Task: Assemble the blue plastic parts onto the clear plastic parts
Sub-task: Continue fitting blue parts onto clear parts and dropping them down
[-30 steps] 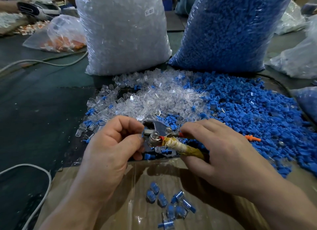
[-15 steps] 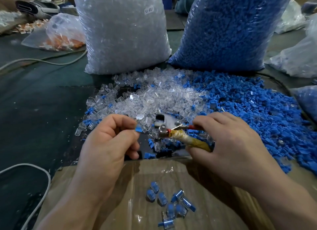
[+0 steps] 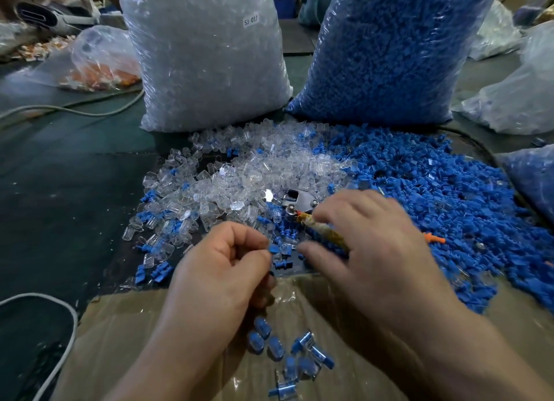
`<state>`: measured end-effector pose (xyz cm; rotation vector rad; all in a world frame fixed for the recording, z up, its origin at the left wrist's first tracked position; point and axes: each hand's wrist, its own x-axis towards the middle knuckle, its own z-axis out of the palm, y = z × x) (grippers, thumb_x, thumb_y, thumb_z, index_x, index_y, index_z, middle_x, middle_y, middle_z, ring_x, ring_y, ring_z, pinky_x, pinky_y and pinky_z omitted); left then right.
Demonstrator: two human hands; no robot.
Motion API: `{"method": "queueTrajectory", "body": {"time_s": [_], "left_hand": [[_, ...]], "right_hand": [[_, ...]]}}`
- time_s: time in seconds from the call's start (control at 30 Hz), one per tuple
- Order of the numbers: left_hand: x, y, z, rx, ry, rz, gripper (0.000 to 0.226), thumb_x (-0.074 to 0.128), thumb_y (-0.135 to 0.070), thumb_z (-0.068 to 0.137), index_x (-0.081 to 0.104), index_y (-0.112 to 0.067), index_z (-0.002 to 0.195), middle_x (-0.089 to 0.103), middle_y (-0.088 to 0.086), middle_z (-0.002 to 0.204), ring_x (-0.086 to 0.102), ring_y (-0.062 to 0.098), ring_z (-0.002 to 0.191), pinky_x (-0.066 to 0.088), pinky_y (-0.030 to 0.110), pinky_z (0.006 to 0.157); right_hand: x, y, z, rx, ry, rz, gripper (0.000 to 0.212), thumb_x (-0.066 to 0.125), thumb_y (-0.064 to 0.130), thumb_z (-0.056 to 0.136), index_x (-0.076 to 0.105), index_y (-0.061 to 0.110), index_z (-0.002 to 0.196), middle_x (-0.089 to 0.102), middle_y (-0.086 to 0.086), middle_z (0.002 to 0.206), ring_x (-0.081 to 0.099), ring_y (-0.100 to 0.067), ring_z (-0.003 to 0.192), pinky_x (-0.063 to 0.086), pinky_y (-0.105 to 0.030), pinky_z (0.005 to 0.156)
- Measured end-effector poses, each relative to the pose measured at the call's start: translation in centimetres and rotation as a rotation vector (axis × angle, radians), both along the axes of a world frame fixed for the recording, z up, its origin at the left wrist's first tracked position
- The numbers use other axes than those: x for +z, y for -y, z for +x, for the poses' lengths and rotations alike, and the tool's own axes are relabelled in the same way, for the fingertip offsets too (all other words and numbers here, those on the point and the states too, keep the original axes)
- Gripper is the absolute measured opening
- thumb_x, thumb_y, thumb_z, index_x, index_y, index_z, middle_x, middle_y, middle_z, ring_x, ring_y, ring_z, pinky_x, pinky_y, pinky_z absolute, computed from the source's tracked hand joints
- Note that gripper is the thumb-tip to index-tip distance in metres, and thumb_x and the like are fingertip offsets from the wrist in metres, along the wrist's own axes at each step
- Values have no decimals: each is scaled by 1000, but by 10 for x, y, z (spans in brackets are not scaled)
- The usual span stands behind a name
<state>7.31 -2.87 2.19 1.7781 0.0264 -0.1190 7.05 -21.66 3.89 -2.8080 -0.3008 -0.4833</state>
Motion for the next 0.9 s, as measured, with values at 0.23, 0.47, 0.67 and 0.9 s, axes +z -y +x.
{"method": "queueTrajectory", "body": {"time_s": [0.23,0.47,0.67,0.9], "left_hand": [[2,2,-6,-60,166,71,8,69,-31,86,70,-38,89,71,0,66,69,20,56,56,27,46],[11,-5,-4,-181,-66,5,48,49,-69,79,65,-23,75,60,-1,54,53,13,44,40,16,41],[13,-10,-6,-331,358,182,26,58,-59,89,63,-35,86,62,-8,67,56,5,56,44,18,48],[20,-37,7,-612,213,513,30,59,-61,71,68,-34,82,67,-16,77,65,8,70,51,22,61]], "right_hand": [[-3,-16,-8,219,23,45,26,42,36,97,62,21,89,59,5,80,54,-19,76,46,-40,71],[2,-21,-13,309,87,111,25,46,28,97,64,14,89,60,1,85,55,-21,79,47,-39,71],[14,-29,-20,180,-489,891,22,50,31,78,50,15,63,50,3,58,47,-13,56,38,-38,50],[12,-14,-14,37,-492,229,37,43,46,91,47,21,65,53,10,59,47,-7,54,31,-29,49]]}}
